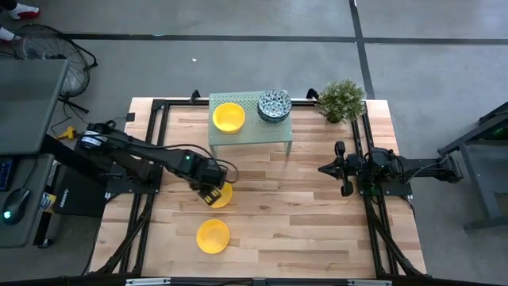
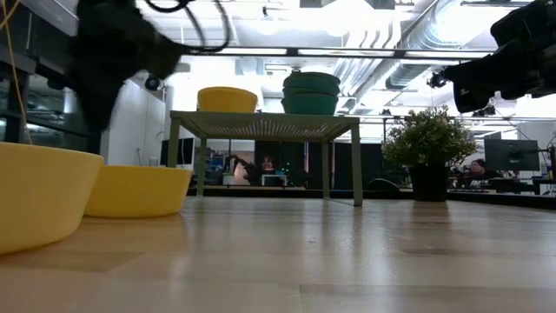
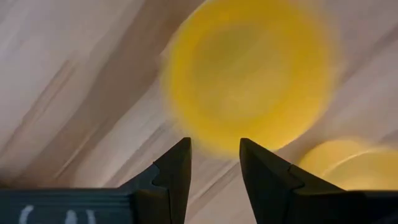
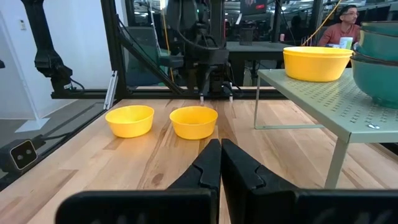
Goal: Pick & Place Mini bowls
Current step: Stack the yellow bowl on top of the other yellow bowl on the shelf
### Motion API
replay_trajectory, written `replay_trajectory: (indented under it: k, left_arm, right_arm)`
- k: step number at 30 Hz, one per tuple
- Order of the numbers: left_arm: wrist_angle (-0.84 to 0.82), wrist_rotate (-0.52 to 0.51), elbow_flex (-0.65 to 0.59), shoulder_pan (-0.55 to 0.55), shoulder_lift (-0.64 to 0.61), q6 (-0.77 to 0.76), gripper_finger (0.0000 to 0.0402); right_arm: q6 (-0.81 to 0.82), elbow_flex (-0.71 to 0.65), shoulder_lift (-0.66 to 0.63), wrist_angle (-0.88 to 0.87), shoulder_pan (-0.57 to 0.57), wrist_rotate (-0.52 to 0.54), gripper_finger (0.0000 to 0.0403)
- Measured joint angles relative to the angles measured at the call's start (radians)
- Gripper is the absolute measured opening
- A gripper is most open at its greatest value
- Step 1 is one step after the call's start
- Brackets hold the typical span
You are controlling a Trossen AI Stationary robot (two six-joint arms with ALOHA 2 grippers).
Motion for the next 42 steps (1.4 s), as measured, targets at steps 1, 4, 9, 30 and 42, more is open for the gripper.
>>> replay_trajectory:
  k: [1,4,9,30,42]
  left_arm:
    - [-0.030,0.004,-0.002,0.000,0.005,-0.010,0.0130]
    - [0.042,0.025,0.008,0.002,0.042,-0.052,0.0130]
    - [0.026,0.036,0.004,0.002,0.087,-0.095,0.0130]
    - [0.015,0.074,-0.060,0.003,0.143,-0.161,0.0130]
    - [0.136,0.074,-0.115,0.003,0.143,-0.161,0.0130]
  right_arm:
    - [0.000,0.000,-0.001,0.000,0.000,0.000,0.0000]
    - [0.000,0.000,-0.001,0.000,0.000,0.000,0.0000]
    - [0.000,0.000,0.003,0.000,0.000,0.000,0.0000]
    - [0.000,0.000,0.012,0.001,0.000,0.001,0.0000]
    - [0.000,0.000,0.012,0.001,0.000,0.001,0.0000]
